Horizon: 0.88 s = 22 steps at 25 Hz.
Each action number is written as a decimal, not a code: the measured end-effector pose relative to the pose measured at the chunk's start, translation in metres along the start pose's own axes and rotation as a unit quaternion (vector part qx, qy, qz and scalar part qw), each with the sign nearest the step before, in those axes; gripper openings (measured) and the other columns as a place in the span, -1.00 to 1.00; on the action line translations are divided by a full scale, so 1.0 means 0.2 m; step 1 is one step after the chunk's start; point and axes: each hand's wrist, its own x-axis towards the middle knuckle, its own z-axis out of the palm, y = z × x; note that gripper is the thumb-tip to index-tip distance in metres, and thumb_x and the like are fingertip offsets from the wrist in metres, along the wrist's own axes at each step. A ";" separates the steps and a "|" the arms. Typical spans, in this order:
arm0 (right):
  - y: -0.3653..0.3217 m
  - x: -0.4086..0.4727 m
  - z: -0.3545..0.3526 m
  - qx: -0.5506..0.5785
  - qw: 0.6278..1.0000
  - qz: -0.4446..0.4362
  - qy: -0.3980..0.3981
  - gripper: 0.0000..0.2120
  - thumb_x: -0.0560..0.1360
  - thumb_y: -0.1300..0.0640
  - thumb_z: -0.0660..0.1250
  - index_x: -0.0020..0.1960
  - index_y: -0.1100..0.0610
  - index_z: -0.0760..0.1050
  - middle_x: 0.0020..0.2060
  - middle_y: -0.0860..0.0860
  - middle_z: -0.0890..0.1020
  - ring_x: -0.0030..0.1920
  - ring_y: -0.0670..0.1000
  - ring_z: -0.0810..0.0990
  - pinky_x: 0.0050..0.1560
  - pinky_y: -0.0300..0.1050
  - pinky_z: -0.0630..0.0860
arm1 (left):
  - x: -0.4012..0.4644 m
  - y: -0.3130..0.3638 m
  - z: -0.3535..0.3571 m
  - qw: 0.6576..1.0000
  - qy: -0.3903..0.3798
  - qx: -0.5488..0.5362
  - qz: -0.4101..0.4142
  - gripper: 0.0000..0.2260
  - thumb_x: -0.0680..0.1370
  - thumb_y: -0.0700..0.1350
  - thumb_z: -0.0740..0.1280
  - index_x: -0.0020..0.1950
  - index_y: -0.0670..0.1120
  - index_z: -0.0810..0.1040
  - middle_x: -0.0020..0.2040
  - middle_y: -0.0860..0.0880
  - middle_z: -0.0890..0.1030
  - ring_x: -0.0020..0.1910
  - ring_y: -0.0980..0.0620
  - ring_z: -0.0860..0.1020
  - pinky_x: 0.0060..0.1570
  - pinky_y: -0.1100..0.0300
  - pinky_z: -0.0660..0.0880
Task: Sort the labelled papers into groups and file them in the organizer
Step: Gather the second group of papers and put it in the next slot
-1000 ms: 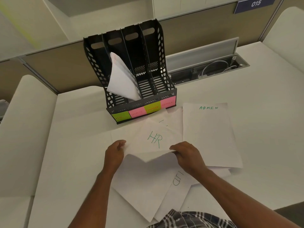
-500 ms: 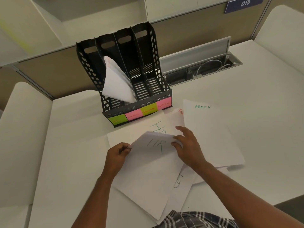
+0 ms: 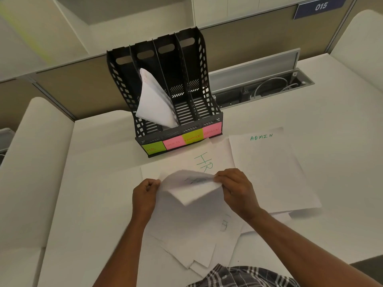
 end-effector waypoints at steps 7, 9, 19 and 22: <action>-0.08 -0.08 -0.04 0.067 0.994 -0.084 0.027 -0.75 0.56 0.35 0.23 -0.16 0.28 0.66 -0.12 0.15 0.69 -0.06 0.13 0.63 0.02 -0.09 0.50 | 0.12 0.07 -0.04 0.999 0.014 -0.017 -0.036 -0.85 0.57 -0.12 0.39 -0.21 0.01 0.61 -0.17 0.08 0.65 -0.18 0.10 0.55 -0.18 0.27 0.47; -0.06 -0.01 -0.06 0.077 0.995 -0.008 0.062 -0.72 0.49 0.42 0.17 -0.14 0.29 0.66 -0.11 0.15 0.68 -0.05 0.11 0.63 0.03 -0.13 0.52 | 0.13 0.10 -0.04 0.999 0.022 -0.020 -0.028 -0.84 0.58 -0.13 0.37 -0.20 0.01 0.60 -0.18 0.07 0.63 -0.21 0.10 0.53 -0.20 0.28 0.45; 0.37 0.28 -0.27 -0.017 0.877 0.444 -0.182 -0.95 0.39 0.29 0.34 -0.22 0.22 0.59 -0.34 0.06 0.62 -0.29 0.11 0.56 -0.33 -0.17 0.38 | 0.21 0.20 -0.22 0.978 0.206 0.007 0.028 -0.86 0.62 -0.10 0.28 0.03 -0.14 0.58 -0.07 -0.06 0.60 -0.11 -0.03 0.52 -0.08 0.14 0.42; 0.40 0.19 -0.24 0.047 0.833 0.517 -0.191 -0.96 0.37 0.34 0.38 -0.20 0.28 0.60 -0.32 0.13 0.63 -0.31 0.10 0.55 -0.31 -0.16 0.39 | 0.21 0.11 -0.20 0.975 0.207 -0.030 -0.069 -0.80 0.61 -0.11 0.28 0.12 -0.20 0.59 0.00 -0.12 0.60 -0.08 -0.06 0.52 -0.09 0.13 0.44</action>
